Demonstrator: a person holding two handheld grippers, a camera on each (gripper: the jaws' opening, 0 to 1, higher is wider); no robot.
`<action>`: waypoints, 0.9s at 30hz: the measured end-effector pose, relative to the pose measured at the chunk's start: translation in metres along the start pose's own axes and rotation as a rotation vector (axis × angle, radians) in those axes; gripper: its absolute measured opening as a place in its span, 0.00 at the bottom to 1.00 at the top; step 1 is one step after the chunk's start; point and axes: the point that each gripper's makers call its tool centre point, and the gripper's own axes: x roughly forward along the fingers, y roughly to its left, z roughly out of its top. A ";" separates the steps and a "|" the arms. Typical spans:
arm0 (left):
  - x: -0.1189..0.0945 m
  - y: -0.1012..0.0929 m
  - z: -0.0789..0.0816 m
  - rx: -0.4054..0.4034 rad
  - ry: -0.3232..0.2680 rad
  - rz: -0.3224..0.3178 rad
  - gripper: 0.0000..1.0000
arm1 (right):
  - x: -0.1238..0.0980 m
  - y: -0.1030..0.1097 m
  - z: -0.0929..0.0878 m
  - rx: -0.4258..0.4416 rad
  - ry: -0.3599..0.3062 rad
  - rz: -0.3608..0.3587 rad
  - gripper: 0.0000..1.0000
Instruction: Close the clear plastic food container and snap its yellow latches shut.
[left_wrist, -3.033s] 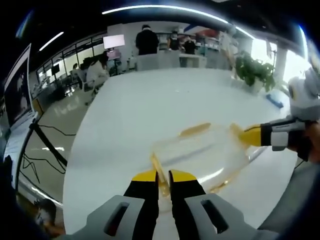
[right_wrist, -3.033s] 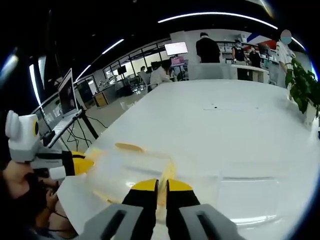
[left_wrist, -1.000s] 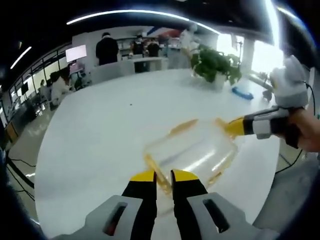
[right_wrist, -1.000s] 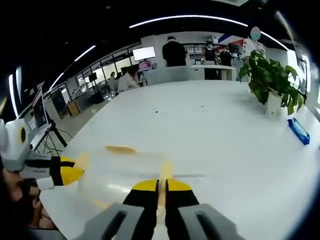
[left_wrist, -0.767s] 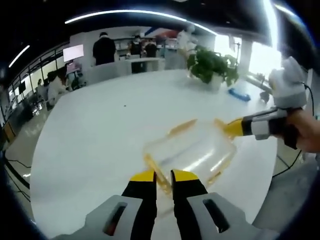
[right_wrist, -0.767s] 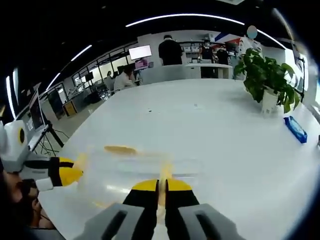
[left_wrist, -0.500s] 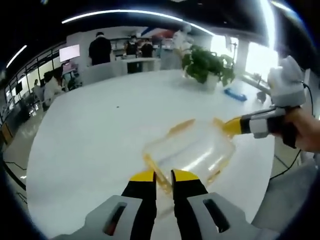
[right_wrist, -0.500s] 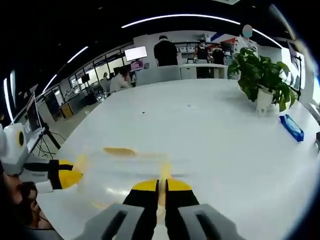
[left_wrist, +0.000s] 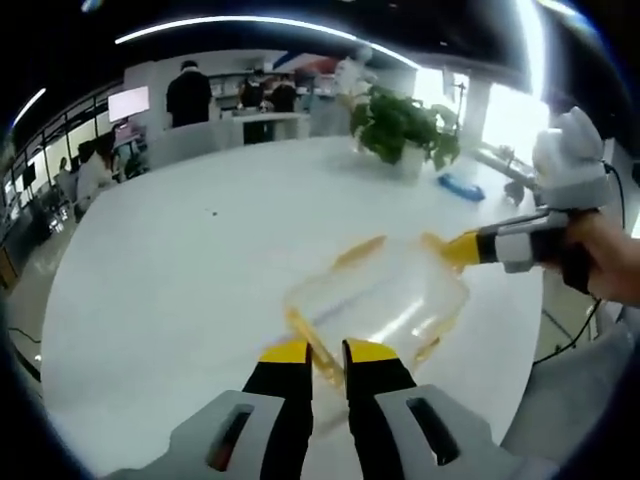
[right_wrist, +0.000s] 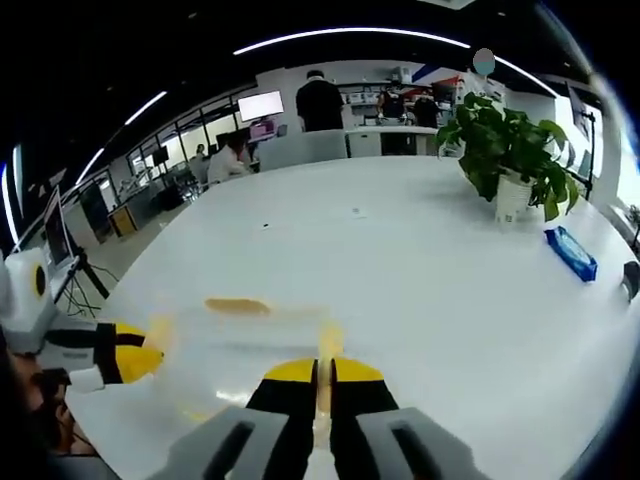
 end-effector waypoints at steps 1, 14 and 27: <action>0.001 -0.001 0.001 -0.006 -0.003 -0.002 0.08 | -0.001 -0.002 0.000 0.006 -0.002 -0.004 0.00; 0.003 -0.002 -0.003 -0.044 0.009 -0.004 0.08 | 0.003 -0.004 -0.004 0.007 0.012 -0.003 0.00; 0.006 -0.002 -0.006 -0.069 0.005 0.003 0.06 | 0.004 -0.004 -0.005 0.034 -0.023 0.001 0.00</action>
